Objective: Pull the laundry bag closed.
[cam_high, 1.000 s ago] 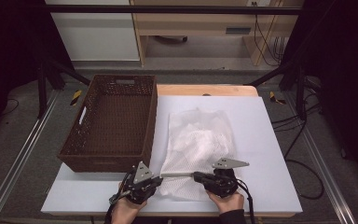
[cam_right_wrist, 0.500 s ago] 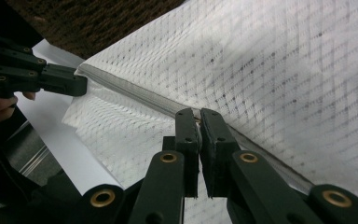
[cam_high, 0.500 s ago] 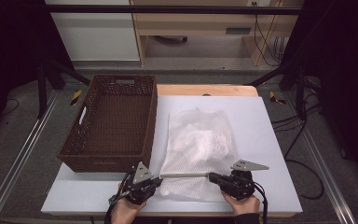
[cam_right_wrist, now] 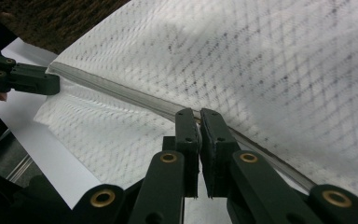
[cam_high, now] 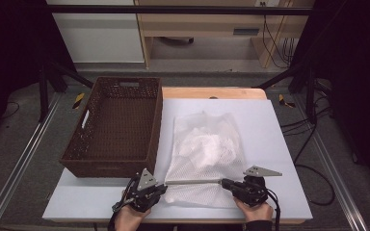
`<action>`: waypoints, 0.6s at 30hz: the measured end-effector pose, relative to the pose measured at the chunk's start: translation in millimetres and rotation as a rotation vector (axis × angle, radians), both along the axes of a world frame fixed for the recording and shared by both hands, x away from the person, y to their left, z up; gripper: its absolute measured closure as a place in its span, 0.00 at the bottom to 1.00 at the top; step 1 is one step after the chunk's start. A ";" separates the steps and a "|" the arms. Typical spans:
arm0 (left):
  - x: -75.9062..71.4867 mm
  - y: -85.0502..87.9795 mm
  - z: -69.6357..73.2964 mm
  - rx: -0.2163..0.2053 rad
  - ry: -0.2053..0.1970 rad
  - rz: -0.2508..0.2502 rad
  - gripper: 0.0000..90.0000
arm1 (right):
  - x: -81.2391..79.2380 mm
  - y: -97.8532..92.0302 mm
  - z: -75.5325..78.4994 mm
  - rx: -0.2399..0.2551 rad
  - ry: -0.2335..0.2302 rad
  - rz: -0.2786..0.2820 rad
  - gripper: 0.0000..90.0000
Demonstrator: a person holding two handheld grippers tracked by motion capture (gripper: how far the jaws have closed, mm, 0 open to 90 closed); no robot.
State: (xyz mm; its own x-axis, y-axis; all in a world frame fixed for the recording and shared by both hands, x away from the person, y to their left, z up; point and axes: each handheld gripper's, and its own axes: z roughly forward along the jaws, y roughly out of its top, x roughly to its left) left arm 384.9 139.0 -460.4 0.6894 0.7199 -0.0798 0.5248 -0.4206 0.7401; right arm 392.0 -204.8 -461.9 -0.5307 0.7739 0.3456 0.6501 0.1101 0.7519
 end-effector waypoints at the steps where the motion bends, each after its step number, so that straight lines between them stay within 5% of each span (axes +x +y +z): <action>1: 0.1 0.3 -0.5 -0.001 0.002 0.002 0.97 | -0.2 -1.7 -0.4 -0.001 0.000 -0.002 0.96; 18: 1.2 2.1 -4.1 0.003 0.006 0.004 0.97 | -6.0 -31.6 -4.6 -0.027 0.026 -0.076 0.96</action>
State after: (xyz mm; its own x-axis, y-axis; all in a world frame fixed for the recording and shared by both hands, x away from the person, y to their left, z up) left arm 386.1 141.1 -464.6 0.6858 0.7232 -0.0816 0.5313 -0.4209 0.7353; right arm 386.1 -236.4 -466.5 -0.4610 0.8209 0.3369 0.6765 0.0794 0.7321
